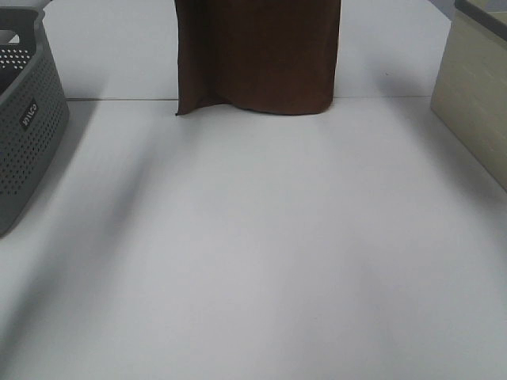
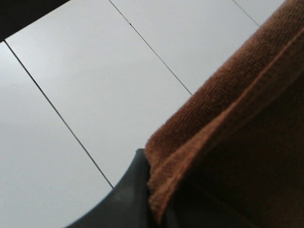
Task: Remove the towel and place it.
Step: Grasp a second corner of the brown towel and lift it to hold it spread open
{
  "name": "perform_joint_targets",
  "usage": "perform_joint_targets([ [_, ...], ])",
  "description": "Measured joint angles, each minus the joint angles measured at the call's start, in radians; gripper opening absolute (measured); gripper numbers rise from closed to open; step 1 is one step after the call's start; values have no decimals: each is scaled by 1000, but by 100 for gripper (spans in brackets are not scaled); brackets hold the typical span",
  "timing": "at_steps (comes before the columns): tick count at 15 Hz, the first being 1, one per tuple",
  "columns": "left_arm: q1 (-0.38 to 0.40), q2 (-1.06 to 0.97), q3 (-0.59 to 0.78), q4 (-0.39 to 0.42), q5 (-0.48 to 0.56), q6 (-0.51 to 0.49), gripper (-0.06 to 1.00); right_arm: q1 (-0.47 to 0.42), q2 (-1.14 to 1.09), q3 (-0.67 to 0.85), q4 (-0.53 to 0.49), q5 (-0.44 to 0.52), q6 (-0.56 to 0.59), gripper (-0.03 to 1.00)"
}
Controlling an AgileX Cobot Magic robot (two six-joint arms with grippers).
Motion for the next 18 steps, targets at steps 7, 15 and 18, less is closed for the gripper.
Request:
perform_joint_targets([
  [7,-14,-21,164,636,160,-931,0,0,0,-3,-2,333,1,1],
  [15,-38,-266,660,1148,235,-1697,0,0,0,-3,18,612,37,1],
  [18,-39,-283,701,1159,323,-1697,0,0,0,-3,49,647,38,1],
])
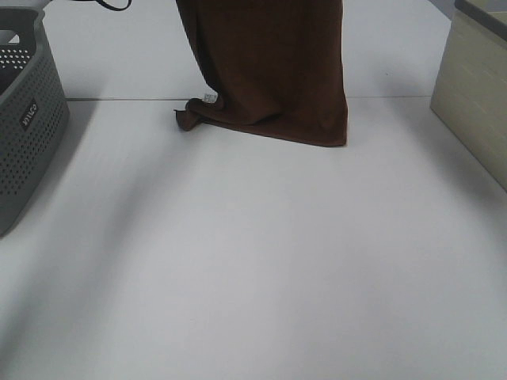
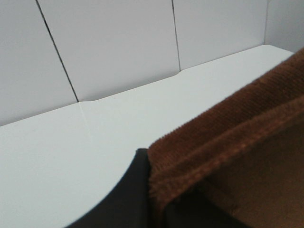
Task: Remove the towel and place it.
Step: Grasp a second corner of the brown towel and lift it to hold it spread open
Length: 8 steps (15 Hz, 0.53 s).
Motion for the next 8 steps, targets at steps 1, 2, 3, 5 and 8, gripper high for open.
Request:
perform_joint_targets([
  [1,-4,0,0,1,77,59,0,2,0,0,8,2,0,1],
  [2,-13,0,0,-9,163,139,0,4,0,0,19,2,0,1],
  [3,-24,0,0,-41,276,273,0,6,0,0,31,2,0,1],
  [5,-55,1,0,-199,418,579,0,7,3,0,52,2,0,1],
  [8,-97,0,0,-694,492,955,0,6,11,0,49,23,0,1],
])
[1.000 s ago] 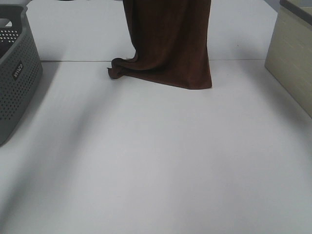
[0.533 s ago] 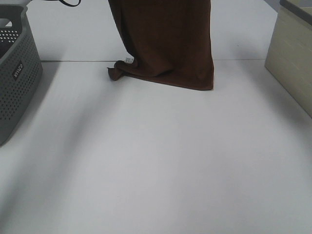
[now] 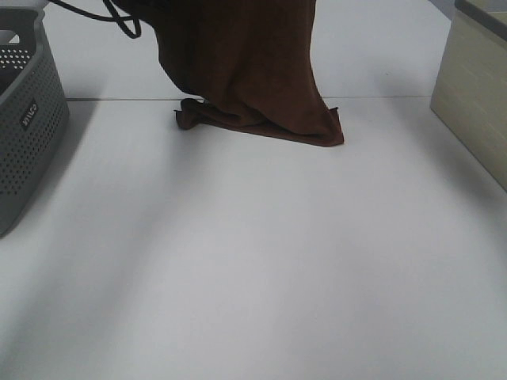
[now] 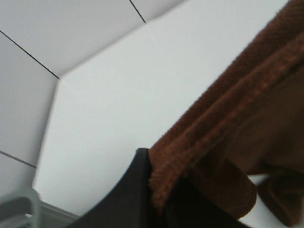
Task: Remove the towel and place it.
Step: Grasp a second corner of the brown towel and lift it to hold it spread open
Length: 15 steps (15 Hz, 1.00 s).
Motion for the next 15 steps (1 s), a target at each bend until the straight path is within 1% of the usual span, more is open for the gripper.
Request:
perform_joint_targets([
  [1,-6,-6,0,-234,20,136,0,0,0,0,-6,13,-1,1],
  [2,-7,-13,-14,-480,70,288,0,0,0,0,-18,33,-1,1],
  [3,-2,-18,-60,-682,153,436,0,-1,0,0,-32,53,-1,1],
  [4,3,-19,-82,-759,191,491,0,-2,0,0,-38,64,-1,1],
  [5,12,-21,-142,-901,279,594,0,-3,-1,0,-46,90,-1,1],
  [6,16,-24,-197,-967,370,661,0,-3,-4,0,-50,111,-1,1],
  [7,16,-26,-256,-981,446,685,0,-5,-12,0,-50,141,-1,1],
  [8,16,-28,-358,-961,584,699,0,-6,-41,0,-50,195,-1,1],
  [9,16,-30,-408,-949,657,703,0,-6,-62,0,-47,227,-1,1],
  [10,16,-32,-442,-943,703,709,0,-6,-79,-1,-39,263,-1,1],
  [13,15,-61,-458,-942,728,715,0,-6,-106,-1,-23,357,-1,1],
  [15,8,-118,-393,-942,730,716,0,-6,-126,6,-4,381,-1,1],
])
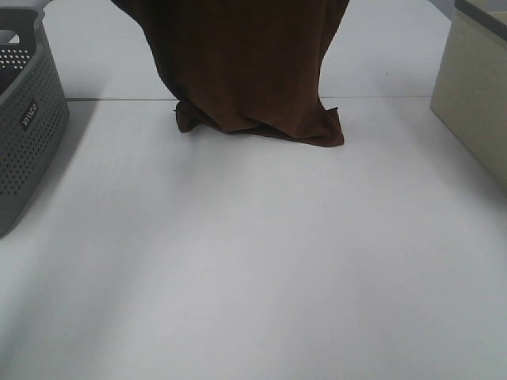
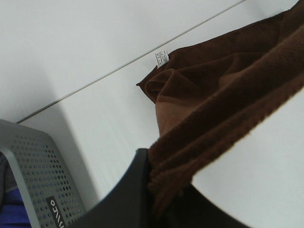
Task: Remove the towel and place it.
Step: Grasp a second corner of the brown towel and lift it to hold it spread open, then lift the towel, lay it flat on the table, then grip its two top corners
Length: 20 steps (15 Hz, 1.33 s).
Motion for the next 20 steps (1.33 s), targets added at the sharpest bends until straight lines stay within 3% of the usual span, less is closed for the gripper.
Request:
perform_joint_targets([
  [5,-4,-232,275,-35,1,-41,0,3,-168,243,94,5,1,1],
  [7,-7,-336,364,-85,1,-43,0,4,-278,400,96,5,1,1],
  [8,-20,-403,462,-109,-4,-43,0,6,-391,547,95,5,1,1],
  [11,-86,-458,589,-123,-15,-23,0,7,-529,735,34,6,1,1],
  [15,-226,-478,679,-109,-16,23,0,6,-662,855,-48,6,1,1],
  [20,-249,-480,713,-116,-16,-19,0,6,-732,937,-46,7,1,1],
])
